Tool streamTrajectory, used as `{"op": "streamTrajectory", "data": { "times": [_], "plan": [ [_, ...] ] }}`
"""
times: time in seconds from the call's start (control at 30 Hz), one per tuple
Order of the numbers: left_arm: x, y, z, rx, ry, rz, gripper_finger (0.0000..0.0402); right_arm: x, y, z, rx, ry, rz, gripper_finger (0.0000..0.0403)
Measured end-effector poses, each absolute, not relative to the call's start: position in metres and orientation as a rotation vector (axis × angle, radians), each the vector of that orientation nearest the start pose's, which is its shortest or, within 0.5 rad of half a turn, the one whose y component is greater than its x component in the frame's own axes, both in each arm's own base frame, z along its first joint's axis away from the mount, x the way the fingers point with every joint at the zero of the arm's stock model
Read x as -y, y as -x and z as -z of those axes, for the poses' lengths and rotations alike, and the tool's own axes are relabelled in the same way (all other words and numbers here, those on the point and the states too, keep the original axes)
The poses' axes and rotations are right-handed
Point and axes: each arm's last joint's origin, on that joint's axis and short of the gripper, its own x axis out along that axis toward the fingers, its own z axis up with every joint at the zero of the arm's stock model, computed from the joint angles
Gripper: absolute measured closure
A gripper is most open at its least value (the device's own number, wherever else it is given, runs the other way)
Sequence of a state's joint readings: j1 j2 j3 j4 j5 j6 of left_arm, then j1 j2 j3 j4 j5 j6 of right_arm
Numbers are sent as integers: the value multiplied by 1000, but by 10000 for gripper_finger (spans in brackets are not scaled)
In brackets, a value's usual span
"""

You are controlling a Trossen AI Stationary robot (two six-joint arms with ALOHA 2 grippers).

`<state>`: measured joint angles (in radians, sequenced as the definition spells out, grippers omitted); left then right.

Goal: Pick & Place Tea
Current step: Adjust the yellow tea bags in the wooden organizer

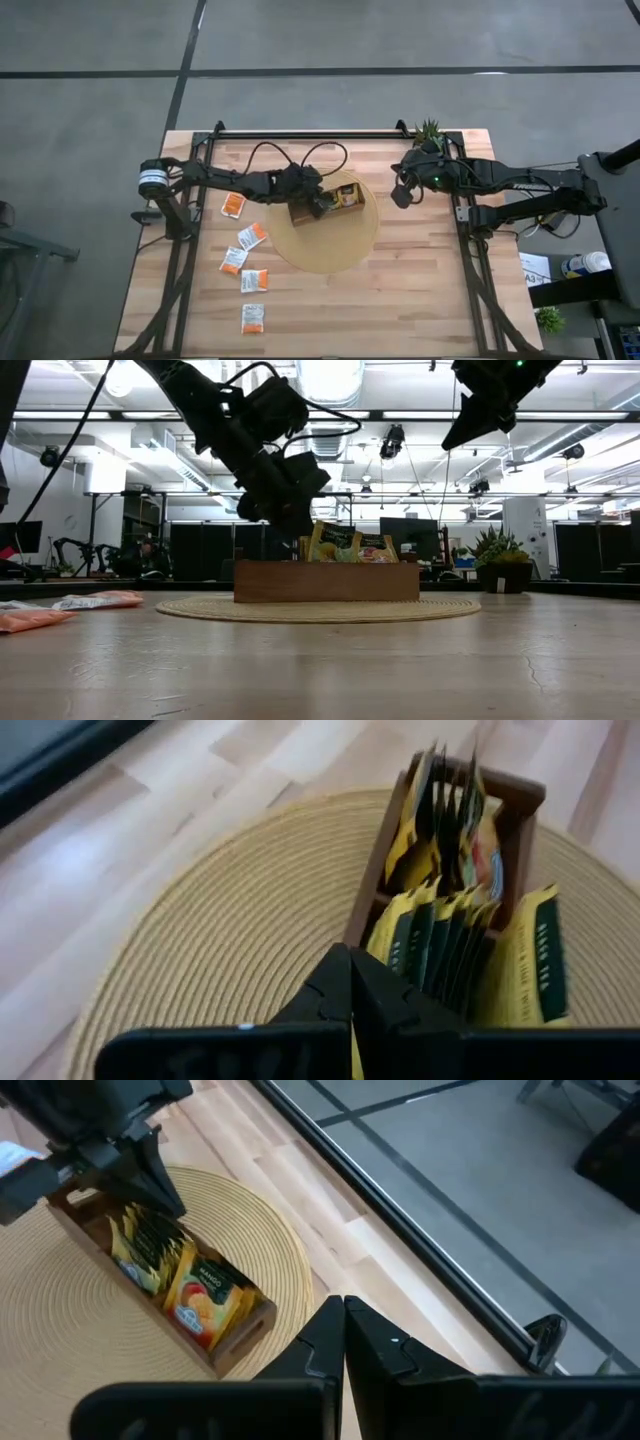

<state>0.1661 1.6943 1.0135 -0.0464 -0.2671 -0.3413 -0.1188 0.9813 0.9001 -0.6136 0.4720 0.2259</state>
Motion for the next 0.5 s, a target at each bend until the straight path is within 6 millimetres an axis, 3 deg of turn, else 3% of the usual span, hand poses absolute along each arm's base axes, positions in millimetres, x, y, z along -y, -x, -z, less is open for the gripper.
{"op": "streamTrajectory", "data": {
  "times": [0.33, 0.5],
  "plan": [
    [-69, -351, -222, -569, 253, -555, 402, 36, -192, -302, -620, -71, 633, 394],
    [-57, -355, -235, -517, 286, -519, 402, 36, -193, -303, -615, -74, 634, 394]
  ]
}}
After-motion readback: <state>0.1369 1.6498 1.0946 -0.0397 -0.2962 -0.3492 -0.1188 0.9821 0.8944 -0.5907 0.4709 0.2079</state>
